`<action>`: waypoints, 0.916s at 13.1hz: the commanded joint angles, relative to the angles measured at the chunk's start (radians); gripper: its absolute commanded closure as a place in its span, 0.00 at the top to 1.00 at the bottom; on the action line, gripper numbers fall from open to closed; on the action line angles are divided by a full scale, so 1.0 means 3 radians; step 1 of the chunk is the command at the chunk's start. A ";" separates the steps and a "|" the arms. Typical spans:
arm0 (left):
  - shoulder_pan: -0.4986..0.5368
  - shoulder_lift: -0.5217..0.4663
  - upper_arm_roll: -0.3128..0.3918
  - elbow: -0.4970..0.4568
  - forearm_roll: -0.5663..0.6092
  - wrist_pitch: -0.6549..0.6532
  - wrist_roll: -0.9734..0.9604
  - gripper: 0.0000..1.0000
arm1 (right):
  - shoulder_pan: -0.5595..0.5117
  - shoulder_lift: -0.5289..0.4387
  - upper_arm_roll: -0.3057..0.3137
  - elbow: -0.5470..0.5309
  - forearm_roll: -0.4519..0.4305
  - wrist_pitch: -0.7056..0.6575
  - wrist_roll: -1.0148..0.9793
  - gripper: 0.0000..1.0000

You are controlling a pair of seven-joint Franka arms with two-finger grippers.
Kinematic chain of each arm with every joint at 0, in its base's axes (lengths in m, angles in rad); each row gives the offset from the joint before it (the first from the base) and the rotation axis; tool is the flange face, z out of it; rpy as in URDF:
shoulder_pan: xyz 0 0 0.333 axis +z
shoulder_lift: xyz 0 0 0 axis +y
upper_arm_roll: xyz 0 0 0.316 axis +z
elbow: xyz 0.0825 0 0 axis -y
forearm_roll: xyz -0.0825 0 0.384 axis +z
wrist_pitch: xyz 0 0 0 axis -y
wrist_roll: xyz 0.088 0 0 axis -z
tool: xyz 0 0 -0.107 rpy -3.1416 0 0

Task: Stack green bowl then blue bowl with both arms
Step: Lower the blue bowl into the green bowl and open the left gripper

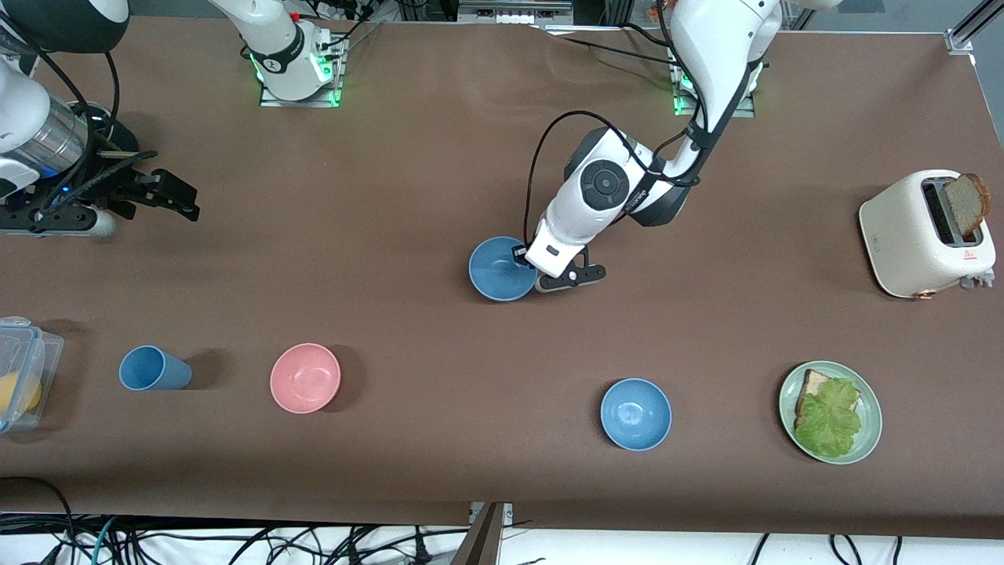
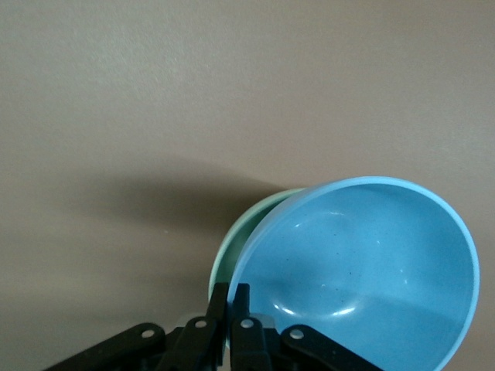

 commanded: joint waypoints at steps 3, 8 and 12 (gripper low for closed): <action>-0.0068 0.0039 0.0051 0.0052 0.0174 0.0002 -0.0142 0.00 | -0.0020 0.0028 0.0029 0.0073 0.0013 -0.0015 0.0016 1.00; -0.0099 0.0044 0.0046 0.0052 0.0184 0.0002 -0.0163 0.00 | -0.0020 0.0028 0.0029 0.0078 0.0013 -0.0015 0.0016 1.00; -0.0094 0.0034 0.0046 0.0057 0.0184 -0.0023 -0.0137 0.41 | -0.0020 0.0028 0.0029 0.0078 0.0013 -0.0010 0.0011 1.00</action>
